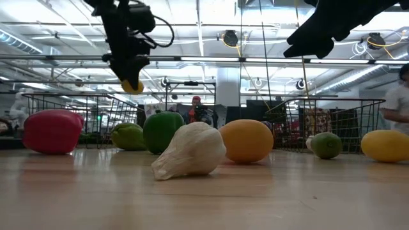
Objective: Sort produce into baskets
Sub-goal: Put the bottom left lemon into the left wire basket
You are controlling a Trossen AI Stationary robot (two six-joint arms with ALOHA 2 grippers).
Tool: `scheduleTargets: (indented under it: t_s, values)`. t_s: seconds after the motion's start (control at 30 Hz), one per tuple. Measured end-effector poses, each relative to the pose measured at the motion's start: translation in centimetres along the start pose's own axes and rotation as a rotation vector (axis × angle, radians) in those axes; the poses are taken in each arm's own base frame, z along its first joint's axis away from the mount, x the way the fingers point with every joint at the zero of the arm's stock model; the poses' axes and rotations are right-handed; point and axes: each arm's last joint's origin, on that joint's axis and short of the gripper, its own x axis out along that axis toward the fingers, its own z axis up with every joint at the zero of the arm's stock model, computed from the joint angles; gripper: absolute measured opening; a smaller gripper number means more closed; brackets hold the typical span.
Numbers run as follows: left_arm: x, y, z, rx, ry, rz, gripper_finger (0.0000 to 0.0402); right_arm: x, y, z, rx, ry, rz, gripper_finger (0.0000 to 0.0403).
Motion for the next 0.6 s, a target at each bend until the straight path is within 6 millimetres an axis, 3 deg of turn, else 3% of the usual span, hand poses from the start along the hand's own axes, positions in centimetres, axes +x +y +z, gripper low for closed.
scheduleTargets:
  t_s: [0.27, 0.6]
  values:
    - [1.2, 2.6, 0.5, -0.083, -0.008, 0.042, 0.0233, 0.0, 0.0, 0.0, 0.0, 0.0, 0.0, 0.0251]
    - [4.9, 1.7, 0.7, -0.055, 0.099, 0.043, 0.0233, 0.0, 0.0, 0.0, 0.009, 0.0, 0.0, 0.0251]
